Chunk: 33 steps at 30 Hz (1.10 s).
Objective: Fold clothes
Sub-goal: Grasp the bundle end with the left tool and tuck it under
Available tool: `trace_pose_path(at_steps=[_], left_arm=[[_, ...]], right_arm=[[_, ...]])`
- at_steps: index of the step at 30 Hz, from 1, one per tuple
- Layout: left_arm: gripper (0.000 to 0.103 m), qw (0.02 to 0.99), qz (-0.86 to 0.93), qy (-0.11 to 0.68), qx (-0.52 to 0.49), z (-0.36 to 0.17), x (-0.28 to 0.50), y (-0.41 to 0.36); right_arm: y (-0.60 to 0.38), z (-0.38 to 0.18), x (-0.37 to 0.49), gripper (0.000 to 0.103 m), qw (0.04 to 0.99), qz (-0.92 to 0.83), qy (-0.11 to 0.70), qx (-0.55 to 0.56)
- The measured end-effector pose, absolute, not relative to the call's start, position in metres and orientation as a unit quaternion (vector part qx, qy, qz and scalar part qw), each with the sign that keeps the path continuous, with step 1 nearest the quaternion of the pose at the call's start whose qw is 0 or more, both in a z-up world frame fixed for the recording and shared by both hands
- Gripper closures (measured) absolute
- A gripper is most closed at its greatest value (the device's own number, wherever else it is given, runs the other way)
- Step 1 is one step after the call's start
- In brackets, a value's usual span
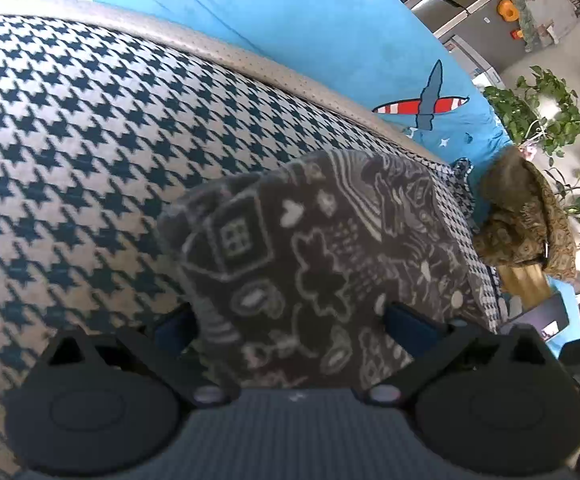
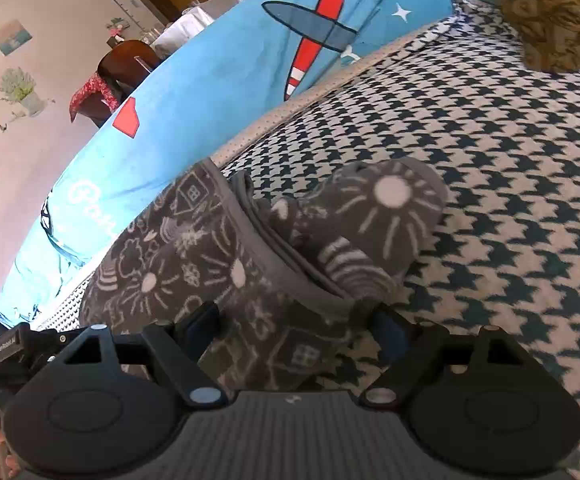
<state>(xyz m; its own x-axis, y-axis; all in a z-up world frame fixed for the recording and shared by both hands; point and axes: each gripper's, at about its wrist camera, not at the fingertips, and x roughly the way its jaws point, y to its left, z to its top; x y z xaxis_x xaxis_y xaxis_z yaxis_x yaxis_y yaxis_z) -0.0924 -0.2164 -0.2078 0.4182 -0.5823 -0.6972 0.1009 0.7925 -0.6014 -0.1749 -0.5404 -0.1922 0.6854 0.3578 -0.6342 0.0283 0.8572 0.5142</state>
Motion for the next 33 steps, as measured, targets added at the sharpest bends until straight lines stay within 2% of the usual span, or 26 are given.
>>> trace_pose_path(at_steps=[7,11,13,15,17,21,23,33], left_arm=[[0.000,0.815,-0.210,0.486,-0.233,-0.213,-0.088,-0.233],[0.001,0.834,-0.197,0.471,-0.209,-0.207,-0.094,-0.242],[0.002,0.847,-0.191,0.458,-0.191,-0.201,-0.100,-0.247],[0.010,0.859,-0.185,0.447,-0.169,-0.195,-0.106,-0.250],[0.016,0.869,-0.177,0.437,-0.149,-0.188,-0.112,-0.252],[0.026,0.888,-0.161,0.414,-0.117,-0.177,-0.123,-0.256],[0.028,0.901,-0.151,0.395,-0.094,-0.169,-0.129,-0.258],[0.028,0.927,-0.105,0.352,-0.079,-0.131,-0.149,-0.232]], right_arm=[[-0.531,-0.193,-0.165,0.023,0.891,0.098,0.371,0.241],[-0.519,-0.185,-0.164,0.042,0.903,0.095,0.360,0.214],[-0.513,-0.179,-0.167,0.048,0.911,0.094,0.351,0.195],[-0.507,-0.173,-0.170,0.059,0.919,0.094,0.340,0.177],[-0.501,-0.167,-0.172,0.063,0.925,0.098,0.328,0.166],[-0.490,-0.155,-0.177,0.066,0.936,0.106,0.304,0.144],[-0.484,-0.149,-0.180,0.067,0.941,0.110,0.292,0.133],[-0.450,-0.126,-0.185,0.067,0.954,0.132,0.251,0.094]])
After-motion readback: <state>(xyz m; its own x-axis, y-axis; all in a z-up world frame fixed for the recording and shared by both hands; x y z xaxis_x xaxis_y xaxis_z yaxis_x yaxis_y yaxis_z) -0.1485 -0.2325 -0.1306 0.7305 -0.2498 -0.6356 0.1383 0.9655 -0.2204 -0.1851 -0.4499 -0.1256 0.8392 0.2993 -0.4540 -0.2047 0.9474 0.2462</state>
